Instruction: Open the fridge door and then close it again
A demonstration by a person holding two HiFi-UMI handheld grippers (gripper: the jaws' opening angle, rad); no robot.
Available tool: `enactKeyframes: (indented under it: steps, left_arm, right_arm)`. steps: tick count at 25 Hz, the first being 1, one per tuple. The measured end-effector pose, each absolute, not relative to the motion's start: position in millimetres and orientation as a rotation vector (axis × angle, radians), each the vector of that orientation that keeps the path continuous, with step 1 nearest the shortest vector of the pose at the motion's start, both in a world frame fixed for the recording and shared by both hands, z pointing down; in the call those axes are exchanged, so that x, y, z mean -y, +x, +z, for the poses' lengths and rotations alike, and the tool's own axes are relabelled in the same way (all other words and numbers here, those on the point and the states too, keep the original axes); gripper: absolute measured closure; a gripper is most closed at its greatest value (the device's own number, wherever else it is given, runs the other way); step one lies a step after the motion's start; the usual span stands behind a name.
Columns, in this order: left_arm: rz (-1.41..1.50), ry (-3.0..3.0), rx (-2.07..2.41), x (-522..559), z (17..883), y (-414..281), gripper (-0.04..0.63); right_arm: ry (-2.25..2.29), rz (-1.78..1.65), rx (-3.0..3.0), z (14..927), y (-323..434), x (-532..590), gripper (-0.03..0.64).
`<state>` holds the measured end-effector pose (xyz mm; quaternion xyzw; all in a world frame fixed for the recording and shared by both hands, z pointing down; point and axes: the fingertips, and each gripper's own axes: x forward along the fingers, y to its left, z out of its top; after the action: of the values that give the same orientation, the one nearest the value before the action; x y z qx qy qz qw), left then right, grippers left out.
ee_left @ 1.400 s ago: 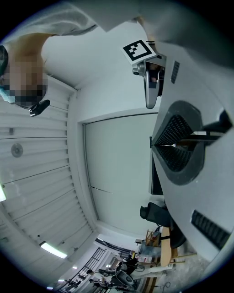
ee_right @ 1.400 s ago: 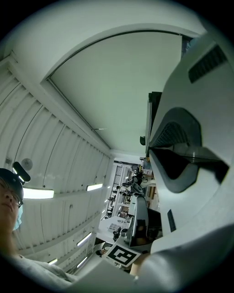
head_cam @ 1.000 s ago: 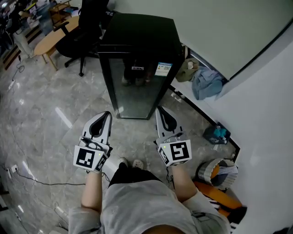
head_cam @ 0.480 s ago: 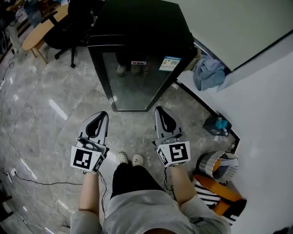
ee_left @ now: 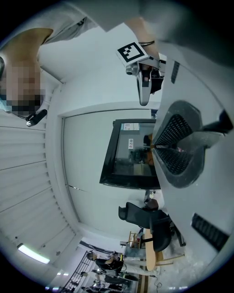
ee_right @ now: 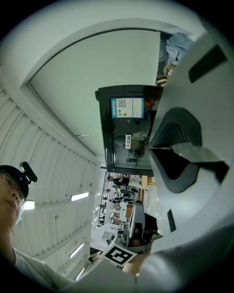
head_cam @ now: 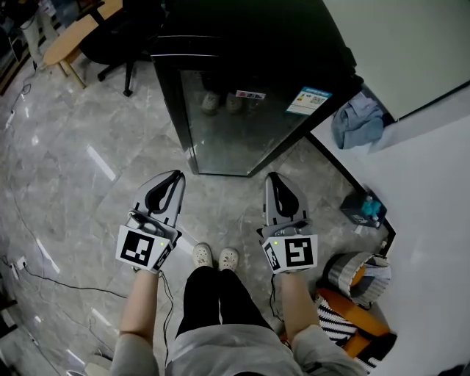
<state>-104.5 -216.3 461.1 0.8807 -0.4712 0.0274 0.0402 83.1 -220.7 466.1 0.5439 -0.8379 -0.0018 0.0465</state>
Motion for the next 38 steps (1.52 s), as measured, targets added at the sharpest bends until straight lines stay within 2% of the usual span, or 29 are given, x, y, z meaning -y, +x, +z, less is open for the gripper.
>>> enactKeyframes:
  steps: [9,12,17,29,38]
  left_arm:
    - [0.147,2.660,1.454,244,512,-121,0.573]
    - [0.183,2.665,1.428,262,530,-123,0.495]
    - [0.282,2.622,1.443,300,559,-135,0.455]
    - [0.297,2.666,1.456,372,552,-140,0.399]
    - [0.208,2.643,1.447,381,546,-135,0.398]
  right_arm:
    - [1.612,-0.010,2.560,495,69,227,0.591]
    - [1.600,-0.006,2.552,503,68,228,0.591]
    - [1.601,0.015,2.548,512,67,228,0.591]
    - [1.612,0.069,2.515,531,72,235,0.591]
    - [1.639,0.082,2.500,534,84,239,0.591]
